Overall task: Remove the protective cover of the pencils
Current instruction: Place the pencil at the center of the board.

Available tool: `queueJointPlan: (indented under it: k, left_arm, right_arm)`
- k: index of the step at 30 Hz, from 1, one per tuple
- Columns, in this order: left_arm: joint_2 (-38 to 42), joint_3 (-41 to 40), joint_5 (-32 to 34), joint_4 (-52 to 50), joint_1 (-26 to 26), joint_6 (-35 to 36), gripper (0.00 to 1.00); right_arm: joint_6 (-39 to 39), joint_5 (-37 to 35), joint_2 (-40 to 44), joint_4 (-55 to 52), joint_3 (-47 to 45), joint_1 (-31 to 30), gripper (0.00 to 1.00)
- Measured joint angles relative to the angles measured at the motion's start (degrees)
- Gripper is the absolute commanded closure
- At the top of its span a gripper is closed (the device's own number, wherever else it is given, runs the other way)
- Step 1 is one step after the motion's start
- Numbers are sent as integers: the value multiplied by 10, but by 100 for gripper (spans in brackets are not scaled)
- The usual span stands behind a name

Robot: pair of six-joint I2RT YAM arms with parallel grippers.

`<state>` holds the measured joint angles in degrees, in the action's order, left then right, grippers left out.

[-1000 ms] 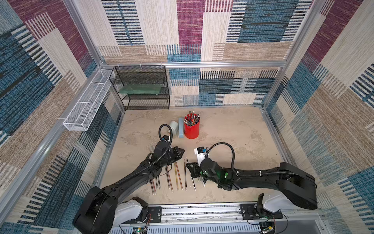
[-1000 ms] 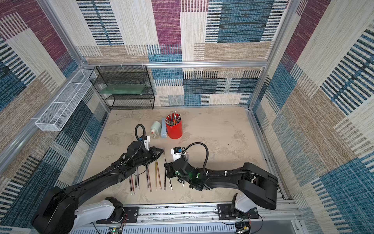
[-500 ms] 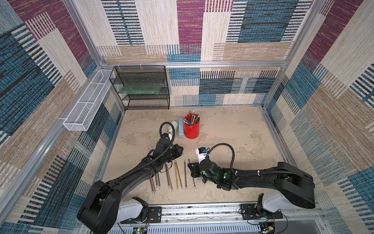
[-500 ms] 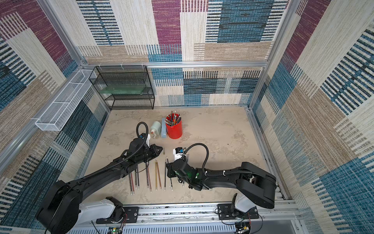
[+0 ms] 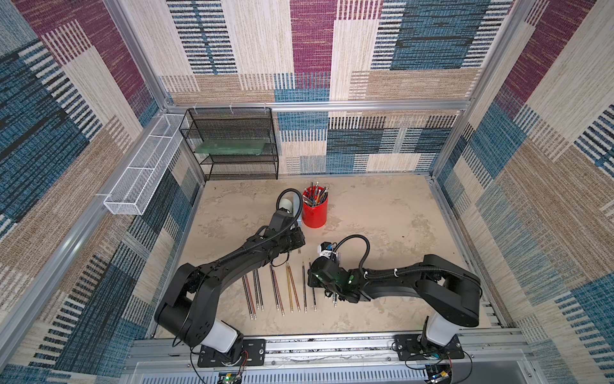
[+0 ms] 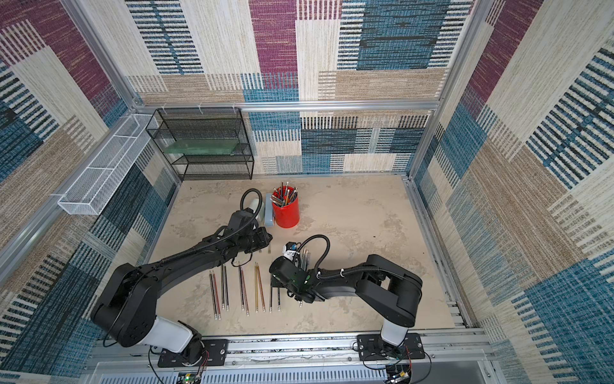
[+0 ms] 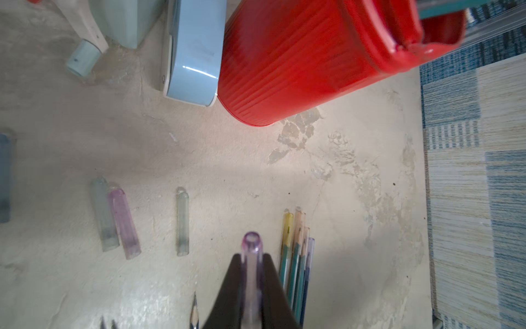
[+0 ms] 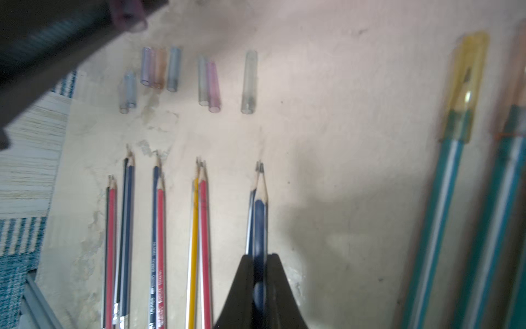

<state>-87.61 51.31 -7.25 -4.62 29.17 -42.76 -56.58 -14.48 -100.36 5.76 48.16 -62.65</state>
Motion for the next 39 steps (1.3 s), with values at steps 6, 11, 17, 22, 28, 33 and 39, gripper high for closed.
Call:
queueJointPlan:
  k: [6, 11, 17, 22, 28, 33, 39]
  left_arm:
    - [-28, 26, 0, -21, 0, 10, 100]
    - [-47, 47, 9, -39, 0, 21, 100]
    - [-68, 66, 11, -63, 0, 27, 100]
    - [-76, 72, 14, -68, 0, 29, 100]
    - [-86, 82, 14, -70, 0, 30, 100]
    - [-90, 83, 16, -78, 0, 33, 100]
    - [-94, 89, 23, -89, 0, 39, 100]
  right_arm:
    - [-15, 6, -23, -18, 12, -3, 100]
    - [-28, 4, -34, -26, 24, -3, 99]
    - [-34, -1, -43, -26, 34, -7, 88]
    - [-38, -2, -43, -26, 34, -8, 80]
    - [-38, -2, -43, -18, 34, -10, 67]
    - [-29, -1, -35, -26, 34, -15, 63]
    - [-20, -17, -5, -51, 38, -28, 51]
